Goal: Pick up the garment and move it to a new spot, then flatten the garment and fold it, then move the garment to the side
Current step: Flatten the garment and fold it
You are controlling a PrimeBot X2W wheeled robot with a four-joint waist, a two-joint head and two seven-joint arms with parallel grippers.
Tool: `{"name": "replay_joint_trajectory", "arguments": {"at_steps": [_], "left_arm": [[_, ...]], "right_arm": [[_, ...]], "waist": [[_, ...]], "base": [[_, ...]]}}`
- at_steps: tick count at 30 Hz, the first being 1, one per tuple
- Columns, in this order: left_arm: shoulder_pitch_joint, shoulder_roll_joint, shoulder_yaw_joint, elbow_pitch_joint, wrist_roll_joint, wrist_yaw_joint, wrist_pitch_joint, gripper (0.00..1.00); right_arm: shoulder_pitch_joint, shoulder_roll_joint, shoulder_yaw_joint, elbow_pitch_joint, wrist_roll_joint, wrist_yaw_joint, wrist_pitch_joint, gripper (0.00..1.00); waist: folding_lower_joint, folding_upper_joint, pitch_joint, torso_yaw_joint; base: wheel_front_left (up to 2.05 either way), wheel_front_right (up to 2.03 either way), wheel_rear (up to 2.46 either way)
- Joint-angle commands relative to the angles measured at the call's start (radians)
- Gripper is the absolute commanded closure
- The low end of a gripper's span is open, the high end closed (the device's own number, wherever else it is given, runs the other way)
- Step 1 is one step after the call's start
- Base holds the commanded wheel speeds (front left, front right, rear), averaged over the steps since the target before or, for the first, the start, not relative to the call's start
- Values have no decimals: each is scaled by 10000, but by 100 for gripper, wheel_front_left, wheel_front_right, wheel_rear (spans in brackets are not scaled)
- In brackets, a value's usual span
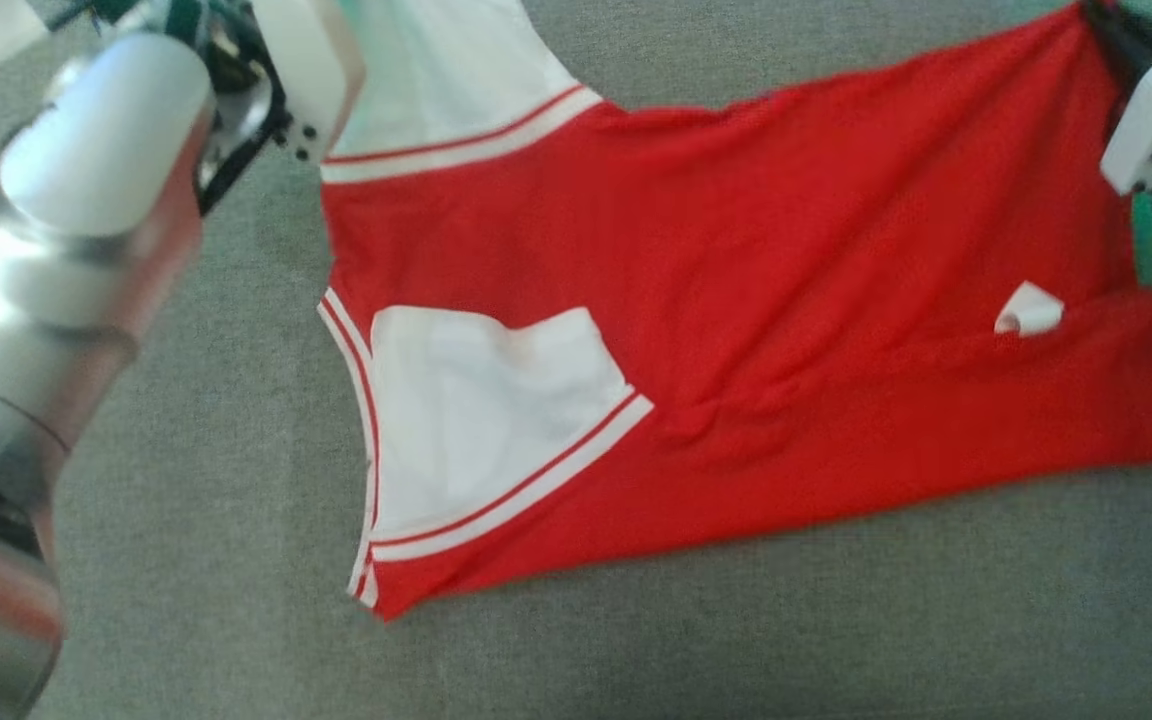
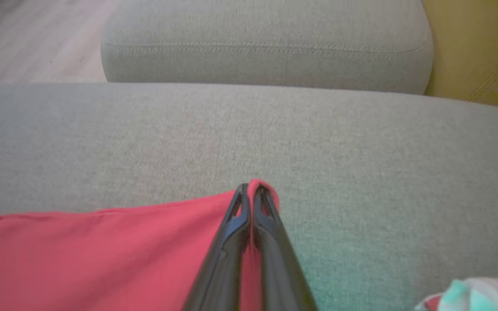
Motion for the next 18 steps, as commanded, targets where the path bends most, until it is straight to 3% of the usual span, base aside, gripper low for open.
{"name": "replay_joint_trajectory", "arguments": {"at_steps": [1,5,15,18], "left_arm": [[-794,447,330,-81,113,202,-273,100],[-1090,449,567,35,222,624,-1178,100],[-168,359,517,9,-136,360,-1951,100],[254,476,389,-273,-81,461,-2121,100]], "right_arm": [[-212,-363,-115,-151,143,65,-210,100],[-448,-578,-260,-275,551,65,-596,100],[583,-1355,-176,-1199,1692,65,-1317,100],[1040,-1615,-91,-1429,1881,65,-1642,100]], "waist": [[-1,0,20,-5],[-1,0,-35,21],[-1,0,-681,293],[-1,0,-867,416]], "base": [[0,0,0],[0,0,0],[0,0,0],[0,0,0]]}}
